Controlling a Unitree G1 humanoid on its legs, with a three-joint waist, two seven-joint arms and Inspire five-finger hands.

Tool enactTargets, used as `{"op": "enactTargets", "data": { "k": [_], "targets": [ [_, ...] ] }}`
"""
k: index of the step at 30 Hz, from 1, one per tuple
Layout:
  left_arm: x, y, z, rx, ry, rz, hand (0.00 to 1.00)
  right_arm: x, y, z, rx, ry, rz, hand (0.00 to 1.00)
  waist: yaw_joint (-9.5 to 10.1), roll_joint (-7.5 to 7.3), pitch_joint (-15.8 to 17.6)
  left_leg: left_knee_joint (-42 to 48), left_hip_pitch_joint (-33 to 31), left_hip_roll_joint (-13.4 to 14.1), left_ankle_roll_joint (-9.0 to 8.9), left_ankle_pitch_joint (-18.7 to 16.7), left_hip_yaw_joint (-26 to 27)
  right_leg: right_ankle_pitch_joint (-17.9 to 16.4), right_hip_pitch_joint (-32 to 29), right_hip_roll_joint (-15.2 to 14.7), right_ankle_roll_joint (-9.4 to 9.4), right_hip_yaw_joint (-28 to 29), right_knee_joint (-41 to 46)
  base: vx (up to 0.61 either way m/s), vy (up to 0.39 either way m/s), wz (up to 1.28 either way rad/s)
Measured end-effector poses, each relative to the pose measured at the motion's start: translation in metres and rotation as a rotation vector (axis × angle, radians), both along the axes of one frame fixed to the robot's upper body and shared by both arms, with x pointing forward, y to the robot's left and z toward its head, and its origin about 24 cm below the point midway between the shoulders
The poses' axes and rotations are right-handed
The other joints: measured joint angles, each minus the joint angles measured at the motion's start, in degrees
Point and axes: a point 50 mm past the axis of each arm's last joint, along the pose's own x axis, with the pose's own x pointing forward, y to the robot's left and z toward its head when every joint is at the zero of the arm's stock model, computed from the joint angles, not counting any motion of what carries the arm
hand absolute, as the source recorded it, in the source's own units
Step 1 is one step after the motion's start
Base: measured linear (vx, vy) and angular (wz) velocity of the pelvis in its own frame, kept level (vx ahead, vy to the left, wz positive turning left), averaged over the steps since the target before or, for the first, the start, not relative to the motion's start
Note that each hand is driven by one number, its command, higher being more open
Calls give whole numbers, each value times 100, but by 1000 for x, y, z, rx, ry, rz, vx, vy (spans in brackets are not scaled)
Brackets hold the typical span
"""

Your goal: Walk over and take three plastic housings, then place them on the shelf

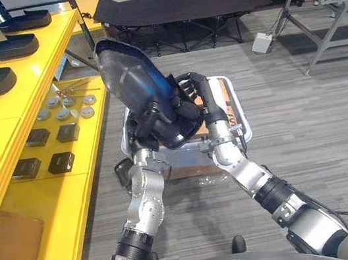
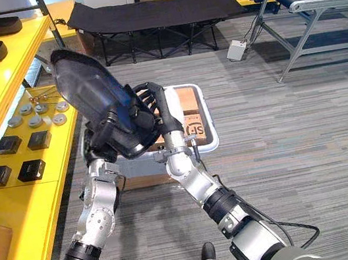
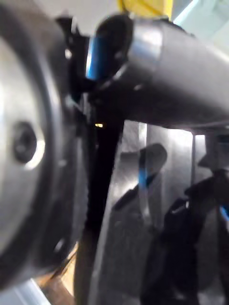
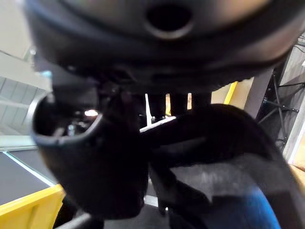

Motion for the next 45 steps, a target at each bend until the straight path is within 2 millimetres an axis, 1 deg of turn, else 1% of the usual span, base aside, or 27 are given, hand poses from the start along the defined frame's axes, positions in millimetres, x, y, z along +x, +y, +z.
{"op": "enactTargets", "data": {
  "k": [2, 4, 7, 12, 13, 17, 19, 20, 21, 22, 24, 25, 26, 27, 29, 30, 32, 33, 34, 35, 37, 39, 40, 43, 45],
  "targets": [
    [0, 3, -4, -15, 19, 30, 0, -2, 5, -1, 3, 0, 17, 0, -1, -9, -5, 0, 0, 0, 0, -2, 0, 0, -4, 0, 0, 0, 0, 0, 0, 0],
    [0, 0, -5, -17, 23, 21, 0, 0, 4, -4, 1, 11, 4, 0, 41, -24, -15, 0, -3, -8, 1, -3, -10, -1, -3, -8, 0, -7, -1, 0, 0, 0],
    [0, 2, -8, -20, 38, 38, 0, -4, 9, -4, 7, 3, 28, 0, -10, -65, -41, 2, -3, -11, 1, -5, -5, -6, -10, -15, -7, -7, -1, 0, 0, 0],
    [2, 0, -6, -19, 31, 38, 0, -5, 10, -2, 30, -19, 38, 0, -15, -103, -65, 8, -3, -11, -5, -10, 0, -24, -45, -16, -29, -9, -2, 0, 0, 0],
    [2, -1, -4, -19, 26, 35, 0, -5, 10, -1, 42, -18, 37, 100, -13, -101, -67, 8, -2, -11, -5, -10, -1, -25, -44, -17, -31, -12, -2, 0, 0, 0],
    [5, -2, 1, 3, 4, 34, 0, -7, 11, -3, 52, -21, 50, 100, -21, -100, -67, 8, -2, -11, -5, -10, 8, -29, -54, -19, -38, -12, -2, 0, 0, 0],
    [8, -2, 8, 83, -29, 48, 0, -9, 10, -6, 70, -6, 54, 100, -13, -100, -67, 8, -1, -13, -5, -10, 10, -30, -54, -23, -38, -13, -2, 0, 0, 0],
    [9, -2, 10, 107, -36, 56, 0, -9, 10, -6, 76, -2, 54, 100, -13, -100, -67, 8, -1, -14, -5, -10, 12, -29, -54, -23, -38, -13, -2, 0, 0, 0],
    [10, -1, 16, 166, -58, 84, 0, -9, 10, -5, 100, 5, 57, 100, -9, -100, -67, 8, 7, -14, -5, -10, 14, -29, -49, -23, -38, -12, -2, 0, 0, 0],
    [10, -1, 18, 177, -63, 91, 0, -9, 10, -4, 108, 7, 58, 100, -12, -100, -67, 7, 11, -14, -5, -10, 16, -29, -47, -22, -38, -12, -2, 0, 0, -3],
    [8, 8, 36, 299, -130, 205, 0, -12, 12, 6, 187, 12, 115, 100, -20, -98, -68, 0, 35, -14, -5, -10, 47, -28, -46, -12, -39, 3, -1, 0, 0, -5],
    [7, 11, 42, 314, -150, 236, 0, -14, 13, 9, 198, 4, 134, 100, -20, -97, -69, -1, 37, -14, -5, -10, 50, -28, -47, -10, -39, 7, -1, 0, 0, -3],
    [5, 19, 51, 366, -188, 315, 0, -18, 14, 16, 241, -8, 162, 100, -20, -91, -72, -3, 44, -15, -4, -11, 54, -28, -46, -8, -39, 13, -1, 0, 0, 0],
    [4, 25, 55, 401, -201, 362, 0, -19, 14, 19, 261, -13, 176, 100, -20, -87, -74, -5, 54, -15, -3, -12, 59, -28, -42, -7, -39, 18, -1, 0, 0, -6],
    [-5, 58, 64, 527, -209, 571, 0, -20, 8, 33, 344, -35, 215, 100, -19, -46, -97, -37, 140, -18, -8, -32, 101, -55, 2, -4, -73, 55, -2, -8, 4, -7],
    [-9, 66, 64, 567, -197, 628, 0, -20, 5, 37, 370, -39, 225, 100, -14, -31, -112, -37, 145, -19, -6, -45, 103, -72, 6, -4, -96, 55, -2, -11, 9, -3],
    [-27, 98, 58, 712, -122, 822, 0, -23, -12, 49, 467, -66, 257, 100, 20, 34, -156, -35, 145, -20, -8, -81, 105, -87, 6, -5, -109, 53, -2, 0, 0, 0],
    [-32, 106, 55, 739, -94, 859, 0, -25, -17, 51, 495, -66, 274, 100, 28, 52, -168, -35, 145, -20, -12, -88, 105, -91, 6, -5, -114, 52, -2, 0, 0, 0],
    [-42, 120, 48, 770, -44, 908, 0, -28, -25, 53, 545, -60, 305, 100, 66, 83, -187, -35, 145, -20, -18, -100, 109, -94, 4, -5, -114, 51, -2, 0, 0, 0],
    [-49, 129, 42, 786, -3, 935, 0, -30, -35, 51, 585, -50, 322, 100, 116, 97, -196, -35, 145, -19, -18, -104, 109, -85, 4, -4, -96, 50, -2, 0, 0, 0],
    [-57, 136, 35, 803, 36, 939, 0, -33, -47, 43, 634, -20, 329, 100, 179, 98, -198, -36, 145, -20, -18, -108, 112, -83, 2, -5, -81, 49, -2, 0, 0, 0],
    [-63, 138, 28, 827, 61, 909, 0, -36, -54, 34, 660, 18, 333, 100, 175, 102, -200, -36, 145, -20, -18, -114, 118, -92, 0, -6, -75, 49, -3, 0, 0, 0],
    [-65, 137, 24, 842, 66, 868, 0, -40, -58, 26, 656, 49, 330, 100, 168, 111, -205, -36, 144, -20, -16, -121, 124, -97, -4, -6, -73, 51, -3, 0, 0, 0],
    [-68, 137, 16, 802, 66, 754, 0, -49, -64, 5, 632, 150, 321, 100, 153, 165, -241, -36, 132, -20, -13, -138, 140, -118, -24, -8, -80, 55, -3, 2, 2, -2],
    [-77, 138, 7, 729, 67, 655, 0, -54, -71, -17, 571, 250, 303, 100, 128, 231, -280, -35, 114, -20, 0, -160, 197, -136, -71, -8, -83, 86, -3, 15, 7, -10]
  ]
}}
